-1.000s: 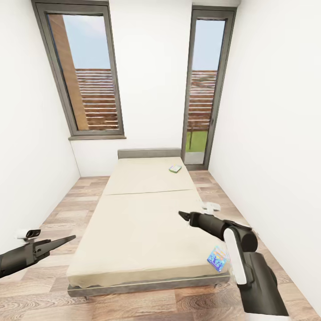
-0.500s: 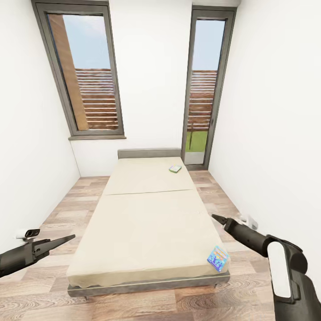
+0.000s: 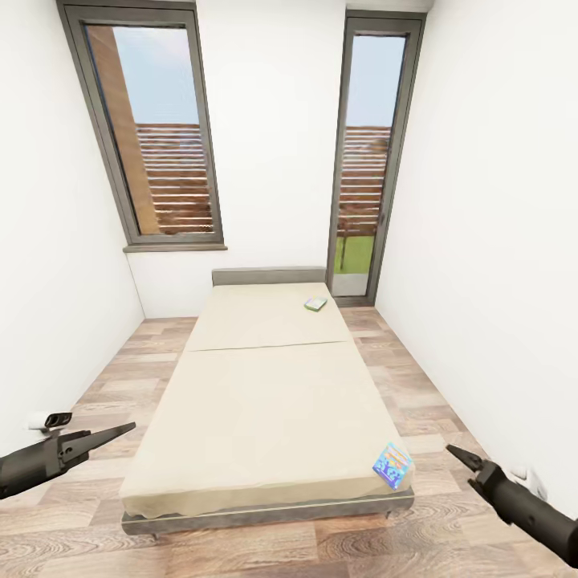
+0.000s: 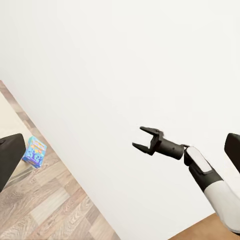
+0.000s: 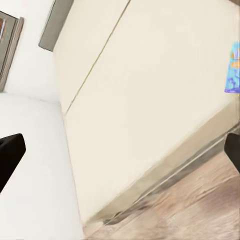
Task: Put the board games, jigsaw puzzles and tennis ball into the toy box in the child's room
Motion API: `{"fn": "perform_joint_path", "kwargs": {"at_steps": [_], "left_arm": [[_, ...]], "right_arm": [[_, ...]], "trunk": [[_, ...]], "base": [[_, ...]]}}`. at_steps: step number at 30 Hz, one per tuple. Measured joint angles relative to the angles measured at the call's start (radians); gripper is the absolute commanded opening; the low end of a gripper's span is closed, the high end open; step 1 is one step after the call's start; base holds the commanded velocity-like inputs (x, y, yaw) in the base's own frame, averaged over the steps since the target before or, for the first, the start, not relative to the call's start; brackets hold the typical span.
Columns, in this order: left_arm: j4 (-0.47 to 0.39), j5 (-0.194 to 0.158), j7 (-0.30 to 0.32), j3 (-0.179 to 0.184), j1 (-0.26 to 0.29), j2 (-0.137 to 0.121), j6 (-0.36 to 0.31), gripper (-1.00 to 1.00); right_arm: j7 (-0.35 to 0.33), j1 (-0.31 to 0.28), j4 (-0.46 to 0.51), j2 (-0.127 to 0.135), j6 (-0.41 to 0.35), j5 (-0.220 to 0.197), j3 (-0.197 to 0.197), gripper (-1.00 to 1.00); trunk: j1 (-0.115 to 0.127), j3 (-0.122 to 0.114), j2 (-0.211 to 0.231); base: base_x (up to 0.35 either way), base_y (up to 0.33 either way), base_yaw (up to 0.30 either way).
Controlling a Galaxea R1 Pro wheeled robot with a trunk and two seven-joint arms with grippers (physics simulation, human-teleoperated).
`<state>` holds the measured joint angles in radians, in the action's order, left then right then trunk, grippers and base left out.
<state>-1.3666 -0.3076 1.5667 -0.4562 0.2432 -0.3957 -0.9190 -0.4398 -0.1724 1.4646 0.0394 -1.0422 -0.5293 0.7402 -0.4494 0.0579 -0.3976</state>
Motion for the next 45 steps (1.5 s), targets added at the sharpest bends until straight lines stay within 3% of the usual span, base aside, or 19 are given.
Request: {"fn": "perform_joint_path", "kwargs": {"at_steps": [4,7,11,16,20,25,38,43,45], "left_arm": [[0.0,0.0,0.0,0.001,0.0,0.0,0.0,1.0],[0.0,0.0,0.0,0.002,0.0,0.001,-0.001,1.0],[0.0,0.0,0.0,0.002,0.0,0.002,-0.001,1.0],[0.0,0.0,0.0,0.003,0.0,0.002,-0.002,1.0],[0.0,0.001,0.0,0.004,0.0,0.004,-0.002,1.0],[0.0,0.001,0.0,0.006,0.0,0.005,-0.001,1.0],[0.0,0.002,0.0,0.011,0.0,0.008,-0.001,1.0],[0.0,0.0,0.0,0.005,-0.001,0.004,0.0,1.0],[0.0,0.0,0.0,0.006,0.0,0.004,0.0,1.0]], "right_arm": [[-0.01,0.005,-0.224,0.017,0.095,0.004,0.021,1.0],[-0.02,0.006,-0.432,0.048,0.248,0.005,0.022,1.0],[-0.023,-0.019,-0.664,0.072,0.407,0.0,0.021,1.0],[-0.02,-0.081,-0.856,0.078,0.57,0.0,0.021,1.0],[-0.016,-0.108,-0.926,0.07,0.641,0.0,0.02,1.0],[-0.014,-0.117,-0.947,0.065,0.682,-0.004,0.02,1.0],[-0.011,-0.186,-0.962,0.064,0.695,-0.03,0.022,1.0],[-0.011,-0.205,-0.995,0.063,0.695,-0.082,0.023,1.0],[-0.011,-0.211,-1.047,0.064,0.697,-0.16,0.022,1.0]], "trunk": [[0.0,0.0,0.0],[0.0,0.0,0.0],[0.0,0.0,0.0],[0.0,0.0,0.0],[0.0,0.0,0.0],[0.0,0.0,0.0],[0.0,0.0,0.0],[0.0,0.0,0.0],[0.0,0.0,0.0]], "base": [[0.0,-0.063,0.0],[0.0,-0.106,0.0],[0.0,-0.128,0.0],[0.0,-0.139,0.0],[0.0,-0.114,0.0],[0.0,-0.039,0.0],[0.0,-0.003,0.0],[0.0,0.0,0.0],[0.0,0.0,0.0]]}}
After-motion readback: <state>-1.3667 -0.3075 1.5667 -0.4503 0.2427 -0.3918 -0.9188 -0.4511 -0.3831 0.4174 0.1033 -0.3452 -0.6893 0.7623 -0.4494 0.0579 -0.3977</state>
